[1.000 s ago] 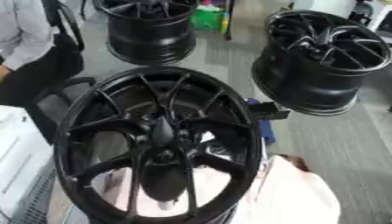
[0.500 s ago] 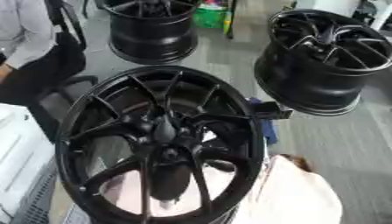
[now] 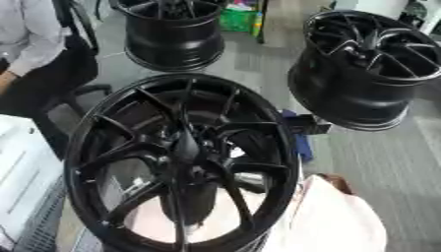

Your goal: Pull the pin out of the wheel hub.

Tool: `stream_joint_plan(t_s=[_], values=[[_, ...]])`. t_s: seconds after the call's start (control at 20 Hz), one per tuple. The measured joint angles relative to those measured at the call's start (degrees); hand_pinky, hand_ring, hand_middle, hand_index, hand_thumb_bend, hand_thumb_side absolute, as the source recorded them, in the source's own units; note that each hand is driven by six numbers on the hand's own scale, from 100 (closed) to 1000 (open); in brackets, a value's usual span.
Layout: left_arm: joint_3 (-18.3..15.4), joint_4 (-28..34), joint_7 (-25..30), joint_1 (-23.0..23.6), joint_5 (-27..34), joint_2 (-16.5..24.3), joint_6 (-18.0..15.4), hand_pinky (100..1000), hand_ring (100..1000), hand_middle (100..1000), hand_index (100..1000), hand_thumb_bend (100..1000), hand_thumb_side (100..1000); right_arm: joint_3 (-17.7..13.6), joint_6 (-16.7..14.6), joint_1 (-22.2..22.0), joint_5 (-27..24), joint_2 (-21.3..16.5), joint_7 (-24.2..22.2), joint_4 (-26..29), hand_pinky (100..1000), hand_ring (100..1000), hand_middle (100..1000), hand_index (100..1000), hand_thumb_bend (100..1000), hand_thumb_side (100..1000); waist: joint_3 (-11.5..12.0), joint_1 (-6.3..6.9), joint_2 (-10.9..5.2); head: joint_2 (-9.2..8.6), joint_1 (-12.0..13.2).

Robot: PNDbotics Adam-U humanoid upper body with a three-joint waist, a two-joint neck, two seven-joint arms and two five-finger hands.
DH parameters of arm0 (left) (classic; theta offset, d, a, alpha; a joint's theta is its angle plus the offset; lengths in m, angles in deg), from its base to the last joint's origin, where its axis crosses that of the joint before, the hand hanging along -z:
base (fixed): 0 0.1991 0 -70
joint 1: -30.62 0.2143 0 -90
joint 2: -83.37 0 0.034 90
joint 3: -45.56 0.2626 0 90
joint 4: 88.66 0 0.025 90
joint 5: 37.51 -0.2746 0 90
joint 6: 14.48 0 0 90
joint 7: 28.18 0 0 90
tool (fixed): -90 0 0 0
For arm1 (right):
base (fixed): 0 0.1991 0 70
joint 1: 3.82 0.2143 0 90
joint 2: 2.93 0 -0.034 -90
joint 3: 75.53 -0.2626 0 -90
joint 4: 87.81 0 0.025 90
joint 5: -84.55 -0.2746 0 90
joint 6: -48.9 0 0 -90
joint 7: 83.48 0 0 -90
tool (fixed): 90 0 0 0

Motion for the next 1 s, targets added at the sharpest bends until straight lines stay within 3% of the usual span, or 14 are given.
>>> stream_joint_plan(t_s=[0.35, 0.75, 1.0], values=[[0.32, 0.00, 0.32, -0.05, 0.00, 0.00, -0.20, 779, 871, 620, 845, 100, 697, -1.69, -0.91, -0.71, -2.61, 0.01, 3.47, 1.94, 813, 883, 808, 842, 100, 510, -0.38, 0.15, 0.03, 0.01, 0.62], [1.37, 0.00, 1.29, -1.56, 0.31, 0.07, -0.74, 780, 870, 622, 845, 100, 684, -3.76, -7.65, -3.95, -14.10, 0.40, 12.04, 10.31, 780, 847, 775, 816, 100, 589, -0.94, 0.25, 0.24, 0.01, 1.48], [2.45, 0.00, 2.39, -3.32, 0.77, 0.45, -1.33, 780, 868, 623, 844, 100, 670, -4.35, -10.39, -5.61, -17.57, 1.11, 15.52, 15.62, 772, 829, 766, 810, 100, 601, -1.13, 0.56, 0.39, -0.04, 1.66]])
